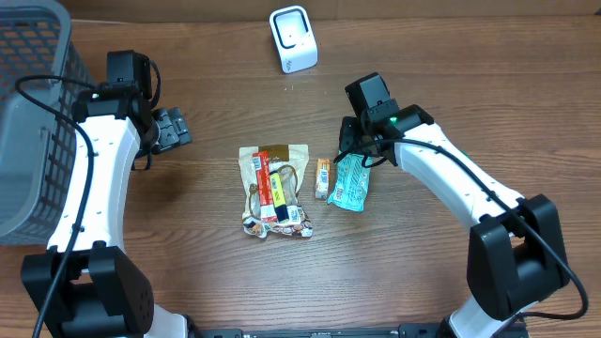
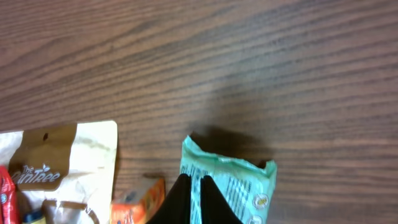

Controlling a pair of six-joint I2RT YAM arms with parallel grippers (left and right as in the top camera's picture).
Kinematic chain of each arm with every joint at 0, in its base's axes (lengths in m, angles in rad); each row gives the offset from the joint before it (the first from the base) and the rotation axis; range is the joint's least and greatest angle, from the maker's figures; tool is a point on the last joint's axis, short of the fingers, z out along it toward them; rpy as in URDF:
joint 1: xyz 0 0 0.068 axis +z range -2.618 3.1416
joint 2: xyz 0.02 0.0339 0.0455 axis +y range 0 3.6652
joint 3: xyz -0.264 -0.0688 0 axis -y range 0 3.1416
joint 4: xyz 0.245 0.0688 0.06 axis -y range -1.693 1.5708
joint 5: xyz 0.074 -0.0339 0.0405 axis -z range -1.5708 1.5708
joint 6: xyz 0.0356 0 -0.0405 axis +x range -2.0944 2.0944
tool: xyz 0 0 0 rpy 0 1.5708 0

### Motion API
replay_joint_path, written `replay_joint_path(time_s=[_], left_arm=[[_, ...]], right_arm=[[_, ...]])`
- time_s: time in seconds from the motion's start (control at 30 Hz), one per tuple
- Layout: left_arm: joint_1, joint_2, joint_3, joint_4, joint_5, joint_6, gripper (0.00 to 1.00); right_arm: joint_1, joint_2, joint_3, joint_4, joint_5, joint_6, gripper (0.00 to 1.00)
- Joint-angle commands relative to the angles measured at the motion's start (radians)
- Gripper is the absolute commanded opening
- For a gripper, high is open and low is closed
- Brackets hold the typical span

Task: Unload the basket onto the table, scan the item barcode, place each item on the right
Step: 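Close the right gripper on the teal pack's edge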

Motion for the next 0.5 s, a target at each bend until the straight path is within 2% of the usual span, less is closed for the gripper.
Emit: replay_joint_path(time_s=[0.0,0.27,0.47], left_arm=[[-0.002,-0.014,0.014,0.002,-0.006,0.019,1.00],[-0.002,-0.014,0.014,0.001,-0.006,0.019,1.00],[-0.002,-0.014,0.014,0.001,-0.006,0.019,1.00]], right_arm=[[0.001,0.045,-0.027,0.024,0.048,-0.002,0.07],[0.001,0.108,-0.086,0.073,0.043,-0.002,0.07],[-0.002,0.136,-0.087,-0.002,0.062,-0.009,0.07]])
